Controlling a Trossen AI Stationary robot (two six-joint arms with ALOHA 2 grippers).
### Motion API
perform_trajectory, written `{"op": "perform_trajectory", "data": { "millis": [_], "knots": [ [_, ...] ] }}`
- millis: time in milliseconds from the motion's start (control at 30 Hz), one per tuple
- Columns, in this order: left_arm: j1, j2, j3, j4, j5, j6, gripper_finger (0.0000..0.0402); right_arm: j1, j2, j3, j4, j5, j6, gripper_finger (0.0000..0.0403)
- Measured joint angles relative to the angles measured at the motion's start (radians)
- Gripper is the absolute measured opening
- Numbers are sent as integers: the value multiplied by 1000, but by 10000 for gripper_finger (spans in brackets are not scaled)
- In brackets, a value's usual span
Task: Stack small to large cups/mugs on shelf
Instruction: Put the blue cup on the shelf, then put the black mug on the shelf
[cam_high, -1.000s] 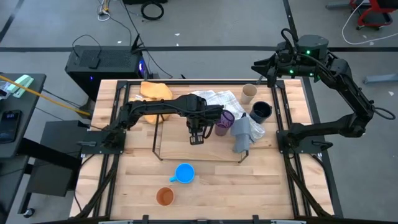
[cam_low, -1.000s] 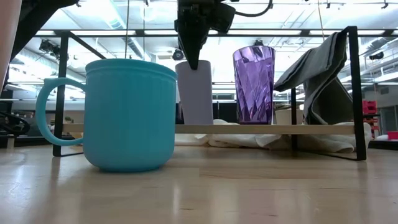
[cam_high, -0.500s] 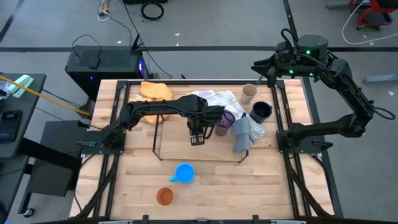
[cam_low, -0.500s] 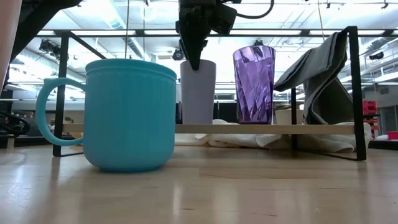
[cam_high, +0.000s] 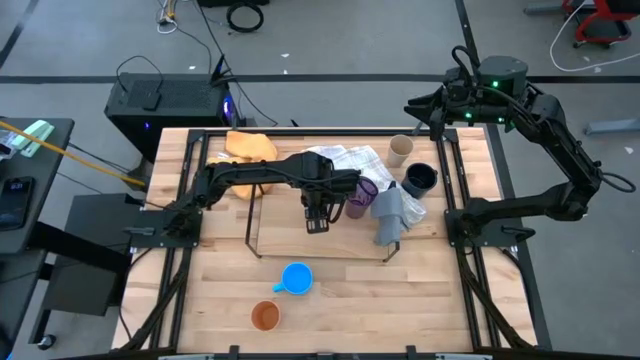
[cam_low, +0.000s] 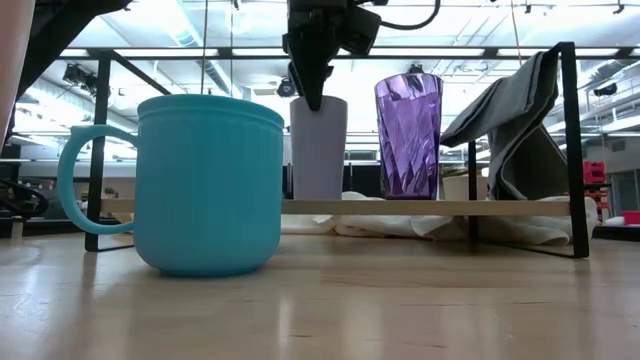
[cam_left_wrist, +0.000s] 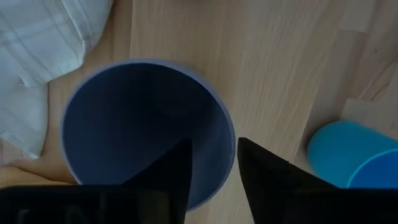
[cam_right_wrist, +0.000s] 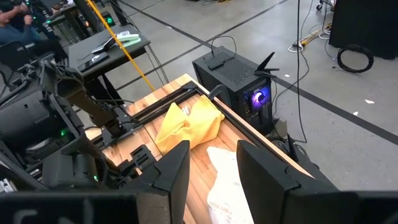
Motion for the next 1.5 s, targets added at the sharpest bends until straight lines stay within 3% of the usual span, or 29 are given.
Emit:
{"op": "perform_trajectory", "data": {
  "millis": [367, 933, 1067, 1233, 1400, 1500],
  "knots": [
    [6, -3, 1, 0, -7, 0, 186, 0, 0, 0, -1, 0, 0, 139],
    [26, -127, 2, 103, 17, -20, 189, 0, 0, 0, -1, 0, -12, 139],
    [21, -172, 2, 219, 102, -62, 185, 0, 0, 0, -1, 0, -16, 139],
    [0, -266, 2, 444, 107, -85, 182, 0, 0, 0, -1, 0, -16, 139],
    [-69, -354, 0, 865, -12, -85, 181, 0, -5, 0, -1, 21, -20, 139],
    [-133, -361, 0, 1092, -22, -52, 176, 0, -19, 0, -1, 39, -26, 139]
  ]
}}
